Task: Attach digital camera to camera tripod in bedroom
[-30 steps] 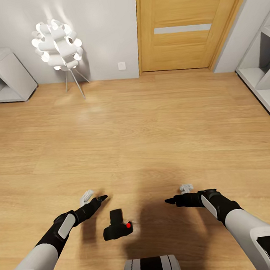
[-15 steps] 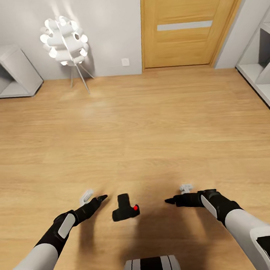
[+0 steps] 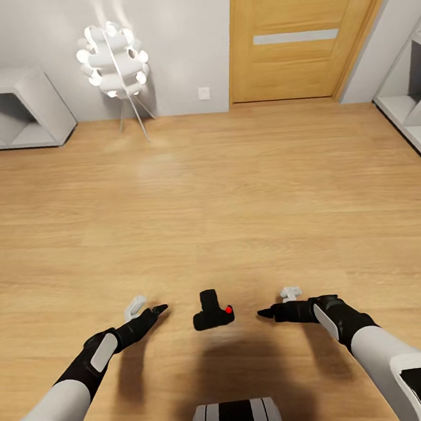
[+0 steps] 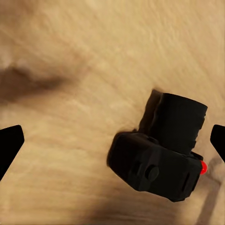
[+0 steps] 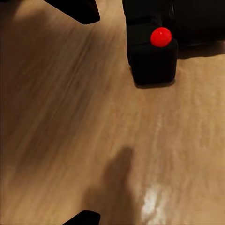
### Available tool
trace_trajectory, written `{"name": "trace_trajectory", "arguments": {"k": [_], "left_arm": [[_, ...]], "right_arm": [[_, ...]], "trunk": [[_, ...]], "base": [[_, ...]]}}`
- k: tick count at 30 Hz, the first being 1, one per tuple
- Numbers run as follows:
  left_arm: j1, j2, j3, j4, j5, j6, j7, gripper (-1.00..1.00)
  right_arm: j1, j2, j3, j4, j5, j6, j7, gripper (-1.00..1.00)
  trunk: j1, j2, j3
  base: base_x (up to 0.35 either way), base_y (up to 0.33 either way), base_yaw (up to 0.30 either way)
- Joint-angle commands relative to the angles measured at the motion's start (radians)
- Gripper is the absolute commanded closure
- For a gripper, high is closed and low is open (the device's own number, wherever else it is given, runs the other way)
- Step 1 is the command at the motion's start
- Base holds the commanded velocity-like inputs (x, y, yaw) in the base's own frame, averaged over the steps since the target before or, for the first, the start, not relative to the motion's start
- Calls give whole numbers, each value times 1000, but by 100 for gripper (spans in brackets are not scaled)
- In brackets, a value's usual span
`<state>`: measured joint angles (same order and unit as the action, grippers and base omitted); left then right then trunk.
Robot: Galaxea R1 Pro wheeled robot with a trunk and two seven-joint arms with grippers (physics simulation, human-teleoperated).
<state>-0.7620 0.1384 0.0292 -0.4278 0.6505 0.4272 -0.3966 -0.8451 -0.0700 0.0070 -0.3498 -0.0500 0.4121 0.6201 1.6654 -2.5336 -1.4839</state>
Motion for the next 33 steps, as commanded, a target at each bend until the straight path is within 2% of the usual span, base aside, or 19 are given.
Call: {"name": "trace_trajectory", "arguments": {"k": [1, 23, 33], "left_arm": [[0, 0, 3, 0, 6, 9, -1, -100], [0, 0, 3, 1, 4, 8, 0, -100], [0, 0, 3, 10, 3, 7, 2, -100]], "right_arm": [[0, 0, 1, -2, -5, 8, 1, -100], [0, 3, 2, -2, -4, 7, -2, -100], [0, 1, 1, -2, -5, 7, -25, -100]], "trunk": [[0, 0, -1], [0, 0, -1], [0, 0, -1]], "base": [[-10, 30, 0], [-1, 4, -2], [0, 0, -224]]}}
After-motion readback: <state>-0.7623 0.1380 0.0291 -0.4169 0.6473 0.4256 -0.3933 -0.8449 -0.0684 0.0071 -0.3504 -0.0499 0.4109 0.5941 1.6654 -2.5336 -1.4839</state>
